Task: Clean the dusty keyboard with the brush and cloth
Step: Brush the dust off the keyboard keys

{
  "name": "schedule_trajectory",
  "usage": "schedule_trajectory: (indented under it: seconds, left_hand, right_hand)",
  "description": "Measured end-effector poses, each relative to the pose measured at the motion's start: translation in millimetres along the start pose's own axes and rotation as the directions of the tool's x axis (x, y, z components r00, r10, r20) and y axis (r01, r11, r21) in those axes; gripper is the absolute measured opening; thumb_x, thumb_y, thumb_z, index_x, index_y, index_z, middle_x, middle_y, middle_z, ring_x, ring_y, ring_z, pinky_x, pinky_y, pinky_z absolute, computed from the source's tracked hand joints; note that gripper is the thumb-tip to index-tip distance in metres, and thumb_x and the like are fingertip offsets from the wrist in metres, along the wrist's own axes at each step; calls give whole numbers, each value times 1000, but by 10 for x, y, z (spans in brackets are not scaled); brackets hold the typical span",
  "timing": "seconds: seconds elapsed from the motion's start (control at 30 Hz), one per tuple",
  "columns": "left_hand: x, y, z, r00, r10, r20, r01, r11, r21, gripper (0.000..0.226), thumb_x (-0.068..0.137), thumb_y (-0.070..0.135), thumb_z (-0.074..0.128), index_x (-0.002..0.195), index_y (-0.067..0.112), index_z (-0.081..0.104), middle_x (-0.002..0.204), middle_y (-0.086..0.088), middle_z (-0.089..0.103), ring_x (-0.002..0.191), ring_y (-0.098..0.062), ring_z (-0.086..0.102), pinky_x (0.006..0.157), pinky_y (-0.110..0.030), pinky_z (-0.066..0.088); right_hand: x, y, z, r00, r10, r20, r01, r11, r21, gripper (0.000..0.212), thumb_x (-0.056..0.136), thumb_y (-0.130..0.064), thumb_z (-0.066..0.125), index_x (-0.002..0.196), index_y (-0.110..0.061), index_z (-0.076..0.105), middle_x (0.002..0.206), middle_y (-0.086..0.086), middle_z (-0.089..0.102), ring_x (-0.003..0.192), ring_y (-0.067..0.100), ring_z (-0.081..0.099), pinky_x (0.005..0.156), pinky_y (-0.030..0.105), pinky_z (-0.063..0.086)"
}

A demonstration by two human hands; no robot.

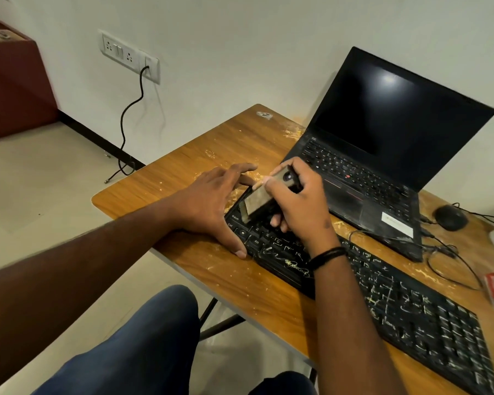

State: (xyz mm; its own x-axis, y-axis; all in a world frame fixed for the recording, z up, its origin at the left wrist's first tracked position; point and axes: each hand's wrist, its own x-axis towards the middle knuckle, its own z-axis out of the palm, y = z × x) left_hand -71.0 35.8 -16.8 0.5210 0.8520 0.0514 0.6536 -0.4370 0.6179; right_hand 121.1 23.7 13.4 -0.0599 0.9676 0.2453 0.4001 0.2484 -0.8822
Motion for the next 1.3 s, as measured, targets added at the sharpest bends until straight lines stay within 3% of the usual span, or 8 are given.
schedule_trajectory:
  seconds: [0.17,0.4,0.6,0.7,0.77,0.97,1.13,1.3]
  left_hand:
    - [2,36,-11,1000,7,-9,-7,1000,-6,142,48,54,95,155,40,3,151,13,30,134,-6,21,111,-33,19]
    - [15,6,-7,1000,22,-2,-22,1000,1,147,38,74,84,155,42,1,155,8,29,137,-9,22,111,-34,19]
    - [-14,-57,12,999,32,-16,-32,999,1,148,33,84,76,154,43,2,155,8,32,143,-18,26,117,-43,22]
    - [-28,-32,5,999,51,-6,-51,999,20,152,35,80,85,155,40,2,156,8,32,145,-21,25,118,-44,22]
    - [-30,-14,-1,999,52,-14,-52,998,27,149,39,73,88,156,39,3,156,8,32,144,-21,25,118,-45,22]
    - [-14,-67,5,997,73,-10,-72,997,20,149,33,85,78,155,41,3,151,14,34,143,-19,27,119,-47,23]
    - [-3,-101,18,997,76,-10,-76,997,29,149,34,85,75,155,39,2,155,8,35,143,-21,26,118,-46,23]
    - [31,-136,33,995,98,-19,-98,995,38,148,34,89,74,154,41,3,155,11,38,144,-20,28,120,-47,23]
  right_hand:
    - [20,68,-34,974,-11,-228,-11,995,-97,16,96,-27,61,101,-17,49,95,15,66,61,27,68,37,21,46]
    - [-66,-84,-75,998,-34,-47,28,991,-128,16,95,-19,63,91,-13,49,92,14,62,60,22,60,33,17,38]
    - [-88,-74,82,961,-45,-271,-7,982,-190,15,93,-31,60,92,-24,47,80,7,64,62,28,67,45,39,55]
    - [-187,-170,57,993,67,-97,-79,989,-122,15,94,-21,61,95,-11,49,91,18,64,54,23,63,35,23,43]
    - [-229,-227,10,997,76,-1,-75,989,-128,17,93,-21,62,94,-9,49,91,19,65,46,21,61,33,23,39]
    - [-191,-254,99,981,50,-188,-90,972,-215,14,95,-29,60,94,-21,48,86,14,66,58,28,68,38,32,51]
    - [-260,-371,54,990,95,100,-78,983,-167,18,95,-22,61,95,-9,48,81,13,66,41,23,59,33,24,40]
    - [-170,-270,117,973,6,-232,-74,956,-285,16,94,-32,59,92,-25,45,81,11,65,60,30,68,47,43,57]
